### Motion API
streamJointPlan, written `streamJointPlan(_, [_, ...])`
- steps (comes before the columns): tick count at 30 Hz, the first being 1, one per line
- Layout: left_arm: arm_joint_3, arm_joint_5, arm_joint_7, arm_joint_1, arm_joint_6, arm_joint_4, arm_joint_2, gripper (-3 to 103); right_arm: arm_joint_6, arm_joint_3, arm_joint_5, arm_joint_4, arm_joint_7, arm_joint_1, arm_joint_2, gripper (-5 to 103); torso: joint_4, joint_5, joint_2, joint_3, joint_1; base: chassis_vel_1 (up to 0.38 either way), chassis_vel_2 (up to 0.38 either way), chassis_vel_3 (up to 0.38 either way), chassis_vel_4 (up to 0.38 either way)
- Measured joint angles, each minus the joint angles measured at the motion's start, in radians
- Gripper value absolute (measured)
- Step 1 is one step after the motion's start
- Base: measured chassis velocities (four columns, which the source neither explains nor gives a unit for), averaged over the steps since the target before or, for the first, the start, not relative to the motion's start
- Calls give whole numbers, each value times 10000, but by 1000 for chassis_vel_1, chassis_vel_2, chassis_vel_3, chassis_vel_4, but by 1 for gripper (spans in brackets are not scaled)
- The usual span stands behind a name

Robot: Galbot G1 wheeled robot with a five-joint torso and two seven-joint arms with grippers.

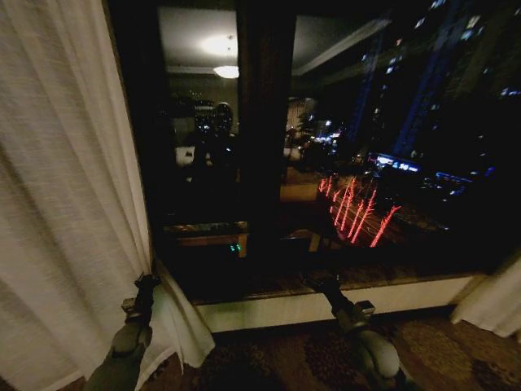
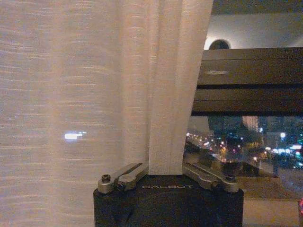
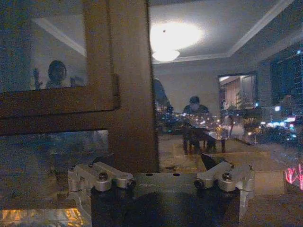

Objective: Open the curtains by pulling them apart, changing their state from closed to fully open.

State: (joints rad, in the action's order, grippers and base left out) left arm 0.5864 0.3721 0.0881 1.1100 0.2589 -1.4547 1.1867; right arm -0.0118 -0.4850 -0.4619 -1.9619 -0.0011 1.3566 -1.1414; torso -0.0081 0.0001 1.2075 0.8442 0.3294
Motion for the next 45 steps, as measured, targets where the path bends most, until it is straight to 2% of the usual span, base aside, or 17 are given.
streamJointPlan(8, [-96, -6, -21, -324, 177, 447, -138, 0, 0, 0, 0, 0, 0, 0, 0, 100, 1, 0, 0, 1, 0, 302, 250, -305, -247])
streamJointPlan(17, [-112, 3, -32, -422, 177, 408, -317, 0, 0, 0, 0, 0, 0, 0, 0, 100, 0, 0, 0, 1, 0, 366, 329, -366, -310])
streamJointPlan(45, [15, 49, -28, 260, 549, 56, -352, 0, 0, 0, 0, -1, 0, 0, 0, 100, 1, -1, -1, 1, 1, 377, 329, -382, -330])
